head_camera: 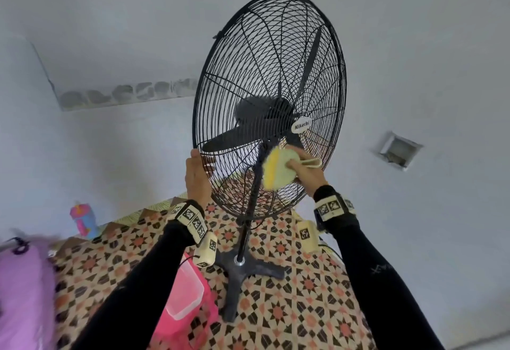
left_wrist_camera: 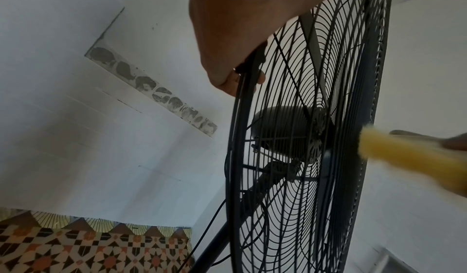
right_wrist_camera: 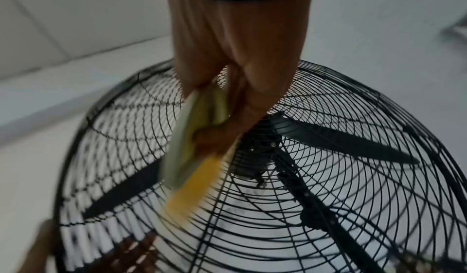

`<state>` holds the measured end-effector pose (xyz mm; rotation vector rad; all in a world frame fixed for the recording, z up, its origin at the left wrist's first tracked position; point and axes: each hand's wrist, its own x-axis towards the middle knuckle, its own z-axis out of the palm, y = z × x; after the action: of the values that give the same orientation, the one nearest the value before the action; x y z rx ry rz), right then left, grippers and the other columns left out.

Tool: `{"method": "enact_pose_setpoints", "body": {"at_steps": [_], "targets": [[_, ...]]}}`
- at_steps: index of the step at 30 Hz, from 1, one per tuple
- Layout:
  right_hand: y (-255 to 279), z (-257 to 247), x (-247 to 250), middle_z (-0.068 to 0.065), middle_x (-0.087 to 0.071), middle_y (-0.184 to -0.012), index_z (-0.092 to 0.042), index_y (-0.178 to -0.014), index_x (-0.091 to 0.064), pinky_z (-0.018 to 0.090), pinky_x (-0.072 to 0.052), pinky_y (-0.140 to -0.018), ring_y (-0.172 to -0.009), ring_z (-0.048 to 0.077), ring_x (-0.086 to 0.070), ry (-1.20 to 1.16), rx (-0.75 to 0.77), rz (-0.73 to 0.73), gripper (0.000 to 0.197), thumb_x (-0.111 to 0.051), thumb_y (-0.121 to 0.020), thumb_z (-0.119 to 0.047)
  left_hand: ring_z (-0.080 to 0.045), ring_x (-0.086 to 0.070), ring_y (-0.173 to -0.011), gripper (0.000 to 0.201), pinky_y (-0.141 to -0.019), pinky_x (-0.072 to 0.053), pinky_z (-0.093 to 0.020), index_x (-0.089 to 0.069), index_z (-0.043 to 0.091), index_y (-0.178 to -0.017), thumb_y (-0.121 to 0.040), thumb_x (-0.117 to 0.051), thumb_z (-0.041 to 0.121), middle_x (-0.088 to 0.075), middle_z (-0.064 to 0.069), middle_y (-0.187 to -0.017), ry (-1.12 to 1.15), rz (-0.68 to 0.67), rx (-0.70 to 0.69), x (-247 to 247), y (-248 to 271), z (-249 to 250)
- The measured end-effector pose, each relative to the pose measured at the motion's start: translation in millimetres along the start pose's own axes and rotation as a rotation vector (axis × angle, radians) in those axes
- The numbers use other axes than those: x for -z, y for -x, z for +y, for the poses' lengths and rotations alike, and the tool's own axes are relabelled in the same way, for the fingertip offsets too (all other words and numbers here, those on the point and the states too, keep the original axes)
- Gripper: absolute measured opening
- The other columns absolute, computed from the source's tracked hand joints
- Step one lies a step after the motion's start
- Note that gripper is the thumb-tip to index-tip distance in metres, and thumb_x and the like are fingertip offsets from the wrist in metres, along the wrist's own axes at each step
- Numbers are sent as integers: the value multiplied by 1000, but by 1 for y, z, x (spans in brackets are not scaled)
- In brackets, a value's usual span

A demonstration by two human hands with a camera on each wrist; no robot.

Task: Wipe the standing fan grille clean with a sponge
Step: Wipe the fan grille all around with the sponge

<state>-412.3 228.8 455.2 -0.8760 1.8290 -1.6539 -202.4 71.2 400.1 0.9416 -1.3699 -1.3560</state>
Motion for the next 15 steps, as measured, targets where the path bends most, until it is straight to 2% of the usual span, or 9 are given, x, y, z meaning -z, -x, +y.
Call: {"method": "enact_pose_setpoints", "body": {"at_steps": [2,4,5,6,8,10,12,13,15], "targets": [[7,6,4,0,-58,-119,-19,-133,-61,27,-59,-67,-110,31,-58,40,10,-61,44,-60,-93,-1,-22,-60,-125,86,-118,-38,-47,-58,21,-133,-95,-15,86,-65,-2,-134,6,-18,6,2,2,5],[7,9,7,4,-57,-123,-18,-128,-57,32,-60,-67,-106,29,-60,-60,46,123,40,-62,-92,-2,2,-57,-111,60,-111,-36,-22,-58,21,-124,-108,-19,64,-60,12,-123,-18,-47,-13,1,5,6],[7,9,7,6,-57,-122,-17,-123,-54,33,-61,-66,-103,26,-62,-142,59,243,36,-63,-92,-3,6,-55,-100,52,-103,-39,-18,-57,21,-116,-111,-20,56,-59,12,-113,-17,-50,-29,-1,6,6],[6,9,4,7,-57,-120,-15,-119,-51,33,-62,-64,-101,25,-63,-215,63,332,32,-64,-92,-3,1,-56,-94,54,-99,-43,-24,-57,16,-113,-111,-20,55,-61,5,-106,-19,-48,-44,-2,6,3],[6,9,-8,8,-59,-121,-11,-114,-54,34,-63,-65,-106,28,-65,-240,60,402,27,-69,-92,-8,-17,-58,-99,65,-99,-44,-41,-54,6,-118,-109,-20,61,-63,-13,-110,-3,-32,-59,-2,6,-3],[6,11,-19,7,-60,-123,-10,-116,-58,41,-64,-74,-112,32,-64,-235,38,339,28,-71,-92,-19,-20,-58,-100,67,-98,-44,-41,-53,5,-120,-108,-20,62,-62,-10,-109,7,-30,-63,-1,3,-7],[9,12,-23,13,-59,-125,-9,-121,-56,42,-62,-80,-114,34,-63,-357,-22,216,32,-62,-98,-30,-12,-55,-96,63,-92,-42,-32,-54,7,-118,-110,-20,59,-59,-3,-104,-3,-32,-59,0,2,-8],[11,10,-22,18,-59,-127,-8,-123,-54,40,-61,-80,-113,36,-64,-433,-66,160,36,-56,-99,-34,-5,-55,-94,58,-90,-40,-24,-56,12,-115,-110,-21,58,-58,1,-102,-23,-32,-57,2,2,-6],[14,7,-11,26,-58,-131,-6,-127,-51,37,-61,-74,-107,39,-67,-546,-141,77,39,-49,-100,-33,18,-51,-85,39,-82,-35,-8,-52,35,-102,-111,-20,55,-54,16,-97,-58,-33,-55,2,4,-2]]}}
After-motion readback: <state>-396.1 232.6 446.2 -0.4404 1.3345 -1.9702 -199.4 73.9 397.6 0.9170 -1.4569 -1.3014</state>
